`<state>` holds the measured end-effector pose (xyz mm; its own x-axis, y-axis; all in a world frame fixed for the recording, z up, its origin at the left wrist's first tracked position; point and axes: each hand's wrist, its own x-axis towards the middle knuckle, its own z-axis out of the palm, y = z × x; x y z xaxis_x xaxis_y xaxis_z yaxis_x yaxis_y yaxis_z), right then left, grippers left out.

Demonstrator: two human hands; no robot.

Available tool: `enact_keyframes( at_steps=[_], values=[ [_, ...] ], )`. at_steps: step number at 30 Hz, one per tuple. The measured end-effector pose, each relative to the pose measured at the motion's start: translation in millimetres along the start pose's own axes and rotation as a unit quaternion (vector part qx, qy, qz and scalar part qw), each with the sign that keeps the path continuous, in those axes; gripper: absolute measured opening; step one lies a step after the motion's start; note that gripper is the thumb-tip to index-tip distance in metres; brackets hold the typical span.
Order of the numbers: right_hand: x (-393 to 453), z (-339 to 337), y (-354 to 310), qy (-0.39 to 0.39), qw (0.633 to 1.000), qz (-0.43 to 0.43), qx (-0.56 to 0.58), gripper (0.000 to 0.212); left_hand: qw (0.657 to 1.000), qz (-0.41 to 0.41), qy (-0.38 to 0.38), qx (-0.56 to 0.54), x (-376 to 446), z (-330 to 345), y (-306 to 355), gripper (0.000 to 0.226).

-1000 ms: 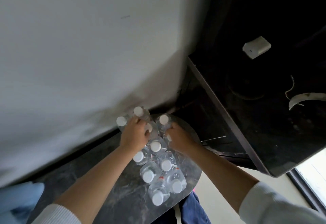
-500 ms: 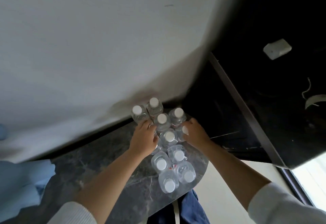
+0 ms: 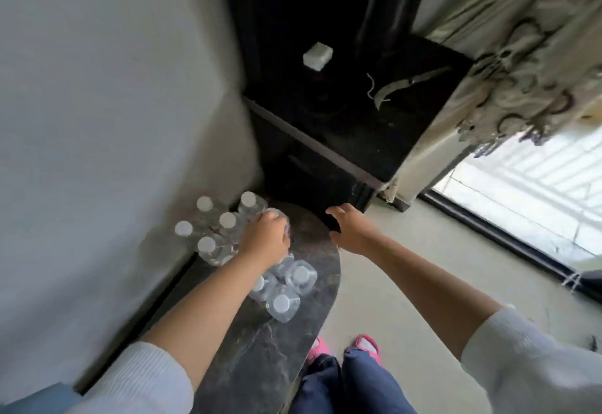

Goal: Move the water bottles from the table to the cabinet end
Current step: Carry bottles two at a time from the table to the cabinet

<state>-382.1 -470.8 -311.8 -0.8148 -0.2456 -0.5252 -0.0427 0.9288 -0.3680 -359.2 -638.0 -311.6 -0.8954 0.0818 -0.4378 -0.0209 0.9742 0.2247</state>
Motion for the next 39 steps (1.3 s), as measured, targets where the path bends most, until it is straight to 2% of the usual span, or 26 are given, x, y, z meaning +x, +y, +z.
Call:
enact_keyframes(
  at_steps=[5, 8, 12, 14, 16, 19, 22, 29, 31, 34, 39],
  values=[
    [-78, -21, 70, 0.076, 0.994, 0.070, 0.026, 0.047, 0.987, 0.130, -0.033, 0.088, -6, -6, 105, 0.033],
    [-150, -26, 118, 0.140, 0.978, 0.149, 0.044, 0.044, 0.962, 0.226, -0.033, 0.151, -29, 3, 181, 0.034],
    [-268, -12, 176, 0.234, 0.938, 0.242, 0.081, 0.046, 0.910, 0.354, -0.016, 0.214, -88, 26, 281, 0.037],
    [-342, 11, 201, 0.280, 0.907, 0.303, 0.089, 0.045, 0.877, 0.419, -0.004, 0.234, -135, 47, 331, 0.037],
    [-390, 26, 212, 0.302, 0.884, 0.342, 0.099, 0.045, 0.852, 0.463, 0.011, 0.246, -167, 60, 361, 0.036],
    [-482, 60, 227, 0.331, 0.839, 0.417, 0.110, 0.045, 0.794, 0.551, 0.027, 0.256, -241, 92, 414, 0.035],
    [-570, 103, 235, 0.361, 0.784, 0.488, 0.126, 0.041, 0.735, 0.628, 0.019, 0.257, -321, 127, 463, 0.035],
    [-745, 211, 226, 0.383, 0.644, 0.632, 0.197, 0.042, 0.565, 0.770, -0.012, 0.296, -499, 216, 539, 0.034],
    [-796, 245, 223, 0.394, 0.583, 0.677, 0.215, 0.041, 0.508, 0.803, -0.023, 0.310, -560, 246, 558, 0.033],
    [-852, 283, 210, 0.407, 0.499, 0.725, 0.242, 0.038, 0.445, 0.839, -0.044, 0.309, -634, 280, 574, 0.031],
    [-930, 339, 172, 0.398, 0.376, 0.795, 0.261, 0.039, 0.326, 0.890, -0.059, 0.313, -747, 327, 581, 0.032]
  ],
)
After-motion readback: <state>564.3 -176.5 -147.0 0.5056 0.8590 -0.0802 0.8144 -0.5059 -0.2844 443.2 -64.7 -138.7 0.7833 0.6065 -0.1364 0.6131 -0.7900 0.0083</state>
